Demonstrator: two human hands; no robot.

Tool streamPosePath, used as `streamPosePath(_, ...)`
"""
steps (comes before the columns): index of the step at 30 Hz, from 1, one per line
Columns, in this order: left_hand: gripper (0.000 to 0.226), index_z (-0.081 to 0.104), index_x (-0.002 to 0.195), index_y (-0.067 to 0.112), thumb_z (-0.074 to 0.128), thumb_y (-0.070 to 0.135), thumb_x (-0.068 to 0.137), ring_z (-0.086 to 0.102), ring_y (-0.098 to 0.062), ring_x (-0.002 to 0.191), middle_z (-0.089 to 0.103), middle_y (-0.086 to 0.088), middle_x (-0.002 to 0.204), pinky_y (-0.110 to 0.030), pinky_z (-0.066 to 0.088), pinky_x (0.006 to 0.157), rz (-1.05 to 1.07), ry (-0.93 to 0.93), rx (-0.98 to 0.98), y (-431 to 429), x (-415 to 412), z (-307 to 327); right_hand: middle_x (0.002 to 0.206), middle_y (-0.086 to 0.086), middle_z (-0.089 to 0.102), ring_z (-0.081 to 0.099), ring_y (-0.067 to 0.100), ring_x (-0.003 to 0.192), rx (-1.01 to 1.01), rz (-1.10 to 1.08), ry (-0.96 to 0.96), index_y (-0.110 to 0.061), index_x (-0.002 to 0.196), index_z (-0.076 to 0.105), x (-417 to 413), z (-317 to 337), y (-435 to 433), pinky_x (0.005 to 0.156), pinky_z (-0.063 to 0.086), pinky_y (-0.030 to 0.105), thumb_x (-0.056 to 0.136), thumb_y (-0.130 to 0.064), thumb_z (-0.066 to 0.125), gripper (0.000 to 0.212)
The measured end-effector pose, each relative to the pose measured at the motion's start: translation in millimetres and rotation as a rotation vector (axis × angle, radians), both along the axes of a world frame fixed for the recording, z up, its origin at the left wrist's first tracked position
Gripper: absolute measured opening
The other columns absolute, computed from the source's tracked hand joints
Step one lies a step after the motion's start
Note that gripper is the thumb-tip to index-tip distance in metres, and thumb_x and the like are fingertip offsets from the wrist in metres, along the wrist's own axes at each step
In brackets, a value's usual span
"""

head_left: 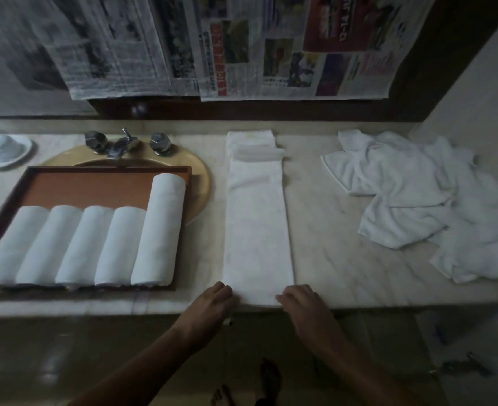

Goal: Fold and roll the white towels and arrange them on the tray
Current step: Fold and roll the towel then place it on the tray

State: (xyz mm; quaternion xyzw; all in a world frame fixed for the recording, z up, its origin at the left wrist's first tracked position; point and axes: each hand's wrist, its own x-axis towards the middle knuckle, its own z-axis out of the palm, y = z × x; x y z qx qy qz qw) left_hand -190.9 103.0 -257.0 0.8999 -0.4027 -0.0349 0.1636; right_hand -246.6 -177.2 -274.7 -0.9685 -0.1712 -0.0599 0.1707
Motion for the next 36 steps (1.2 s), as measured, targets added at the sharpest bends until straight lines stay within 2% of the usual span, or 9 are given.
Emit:
streamPosePath(8, 0.026, 0.075, 0.106, 0.020, 0.068, 0.002, 0.088, 0.068, -0.008, 0.089, 0.074, 0.008, 0.099, -0.018, 0.050, 0.075, 0.447, 0.281, -0.199, -4.8, -8.4, 20.7, 0.111, -0.007, 0.065, 0.056, 0.016, 0.104, 0.106, -0.101, 0.277, -0.023, 0.111, 0.069, 11.3, 20.6, -8.3, 0.089, 0.047, 0.037, 0.101, -0.012, 0.056, 0.019)
streamPosePath(14, 0.015, 0.077, 0.079, 0.035, 0.085, 0.024, 0.083, 0.065, 0.009, 0.073, 0.069, 0.022, 0.070, -0.011, 0.044, 0.064, 0.732, 0.578, -0.251, -4.9, 6.1, 36.9, 0.099, -0.010, 0.073, 0.067, 0.007, 0.094, 0.374, -0.381, 0.465, -0.026, 0.104, 0.072, 20.2, 34.5, -11.5, 0.085, 0.054, 0.026, 0.096, -0.029, 0.070, 0.008)
streamPosePath(18, 0.010, 0.080, 0.080, 0.028, 0.084, 0.019, 0.082, 0.058, 0.004, 0.053, 0.065, 0.018, 0.054, -0.019, 0.044, 0.054, 0.849, 0.724, -0.268, -9.4, 13.9, 42.2, 0.091, -0.013, 0.071, 0.068, 0.009, 0.091, 0.332, -0.435, 0.484, -0.028, 0.097, 0.071, 25.7, 34.6, -6.5, 0.084, 0.055, 0.029, 0.093, -0.030, 0.069, 0.005)
streamPosePath(21, 0.009, 0.080, 0.081, 0.025, 0.081, 0.016, 0.081, 0.068, -0.011, 0.076, 0.073, 0.007, 0.077, -0.020, 0.048, 0.065, 0.863, 0.660, -0.192, -17.3, 17.7, 41.2, 0.095, -0.011, 0.060, 0.061, 0.013, 0.095, 0.272, -0.409, 0.381, -0.025, 0.100, 0.069, 26.1, 29.9, 3.5, 0.080, 0.048, 0.027, 0.091, -0.020, 0.069, 0.010)
streamPosePath(23, 0.013, 0.076, 0.083, 0.021, 0.075, 0.008, 0.081, 0.065, -0.016, 0.080, 0.067, 0.004, 0.083, -0.014, 0.040, 0.057, 0.803, 0.519, -0.141, -26.7, 15.0, 40.8, 0.103, -0.006, 0.056, 0.053, 0.014, 0.098, 0.218, -0.328, 0.286, -0.021, 0.105, 0.067, 24.2, 27.3, 11.3, 0.078, 0.045, 0.027, 0.089, -0.007, 0.066, 0.022)
streamPosePath(25, 0.016, 0.070, 0.089, 0.018, 0.069, 0.003, 0.084, 0.058, -0.016, 0.081, 0.056, 0.004, 0.090, -0.012, 0.032, 0.056, 0.659, 0.351, -0.073, -35.9, 7.1, 38.7, 0.105, -0.003, 0.056, 0.052, 0.016, 0.097, 0.133, -0.212, 0.224, -0.020, 0.105, 0.068, 22.2, 25.6, 18.6, 0.073, 0.047, 0.028, 0.083, 0.008, 0.064, 0.035)
streamPosePath(28, 0.027, 0.064, 0.084, 0.015, 0.076, -0.006, 0.073, 0.053, -0.017, 0.074, 0.055, 0.002, 0.086, -0.025, 0.043, 0.056, 0.358, 0.162, 0.086, -44.4, -7.1, 30.5, 0.099, -0.002, 0.057, 0.054, 0.020, 0.092, 0.043, -0.088, 0.164, -0.020, 0.099, 0.067, 16.4, 24.0, 22.6, 0.058, 0.046, 0.033, 0.070, 0.018, 0.067, 0.047)
streamPosePath(31, 0.047, 0.055, 0.070, 0.016, 0.079, -0.009, 0.038, 0.053, -0.022, 0.062, 0.054, -0.002, 0.071, -0.030, 0.038, 0.046, 0.228, 0.050, 0.215, -43.8, -10.5, 23.1, 0.098, 0.001, 0.061, 0.058, 0.024, 0.091, 0.028, -0.049, 0.124, -0.016, 0.102, 0.071, 10.9, 23.7, 20.8, 0.061, 0.041, 0.029, 0.069, 0.017, 0.068, 0.046)
streamPosePath(36, 0.049, 0.058, 0.075, 0.017, 0.082, 0.000, 0.036, 0.055, -0.022, 0.067, 0.056, -0.001, 0.076, -0.030, 0.044, 0.049, 0.108, -0.021, 0.320, -37.4, -9.4, 21.9, 0.110, 0.002, 0.061, 0.055, 0.021, 0.097, -0.018, 0.023, 0.146, -0.016, 0.117, 0.067, 9.3, 24.7, 19.0, 0.076, 0.048, 0.031, 0.086, -0.003, 0.061, 0.035)
